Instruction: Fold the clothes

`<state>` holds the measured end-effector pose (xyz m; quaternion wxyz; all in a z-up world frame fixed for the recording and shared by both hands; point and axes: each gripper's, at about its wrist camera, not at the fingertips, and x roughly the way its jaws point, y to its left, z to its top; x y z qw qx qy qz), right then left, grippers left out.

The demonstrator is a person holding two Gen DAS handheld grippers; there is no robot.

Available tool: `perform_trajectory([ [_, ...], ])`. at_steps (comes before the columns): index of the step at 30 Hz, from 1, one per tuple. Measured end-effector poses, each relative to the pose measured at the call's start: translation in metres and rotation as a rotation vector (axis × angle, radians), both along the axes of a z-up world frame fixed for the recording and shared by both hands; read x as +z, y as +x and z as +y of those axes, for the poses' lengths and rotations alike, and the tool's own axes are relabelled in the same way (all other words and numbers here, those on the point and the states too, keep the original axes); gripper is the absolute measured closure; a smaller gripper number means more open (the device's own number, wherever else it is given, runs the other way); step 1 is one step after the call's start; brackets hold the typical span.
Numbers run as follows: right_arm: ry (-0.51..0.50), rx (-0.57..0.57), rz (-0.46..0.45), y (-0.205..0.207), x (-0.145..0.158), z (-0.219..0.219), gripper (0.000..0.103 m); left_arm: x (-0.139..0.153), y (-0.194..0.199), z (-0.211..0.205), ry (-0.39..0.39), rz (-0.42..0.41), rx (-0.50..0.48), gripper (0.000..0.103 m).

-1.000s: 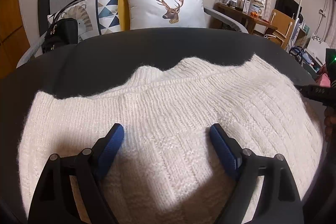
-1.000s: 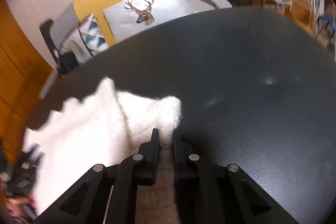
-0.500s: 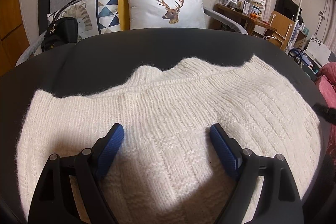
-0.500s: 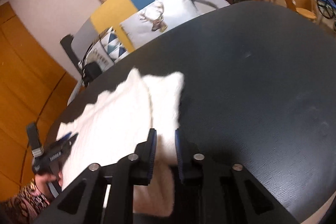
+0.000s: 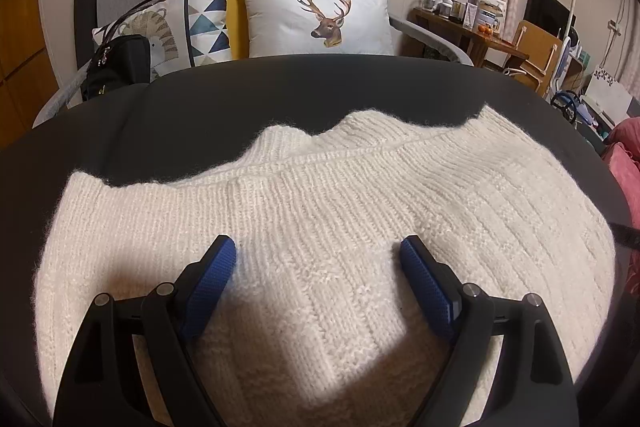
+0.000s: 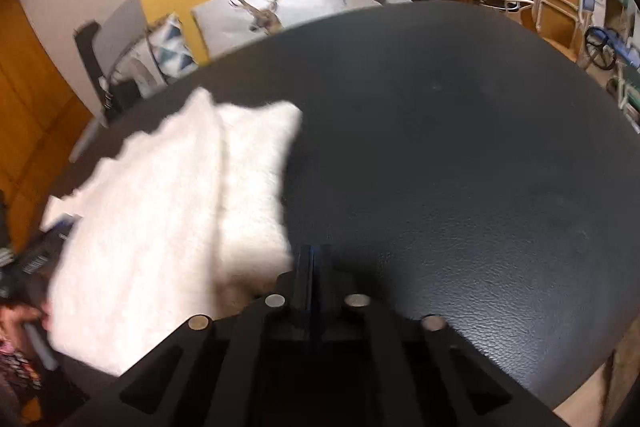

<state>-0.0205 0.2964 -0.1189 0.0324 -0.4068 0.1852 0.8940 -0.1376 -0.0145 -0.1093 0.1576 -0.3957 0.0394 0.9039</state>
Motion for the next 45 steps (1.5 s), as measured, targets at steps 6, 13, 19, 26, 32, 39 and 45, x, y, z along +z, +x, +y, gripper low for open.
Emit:
perform_trajectory([
  [6, -0.041, 0.113, 0.068, -0.04, 0.022, -0.004, 0.098, -0.001, -0.001, -0.002, 0.006, -0.002, -0.001, 0.016],
  [13, 0.005, 0.165, -0.038, -0.101, 0.008, -0.009, 0.098, -0.001, -0.001, -0.002, 0.013, -0.006, -0.001, 0.016],
  [19, 0.064, 0.092, -0.025, -0.112, -0.001, -0.004, 0.1, -0.002, -0.002, -0.002, 0.023, -0.01, -0.001, 0.016],
  [26, -0.049, 0.075, 0.014, -0.091, 0.015, 0.0, 0.087, -0.003, -0.001, -0.001, 0.032, -0.011, 0.001, 0.016],
  [32, -0.059, 0.241, 0.081, -0.06, 0.039, -0.042, 0.079, -0.003, 0.0, -0.001, 0.024, -0.009, 0.006, 0.016],
  [39, -0.078, 0.166, -0.009, -0.067, -0.001, -0.043, 0.086, 0.01, 0.013, -0.001, -0.04, 0.014, 0.032, 0.016],
  [45, -0.099, 0.134, 0.002, -0.067, -0.005, -0.042, 0.086, 0.032, 0.032, -0.051, 0.088, -0.021, 0.098, 0.016],
])
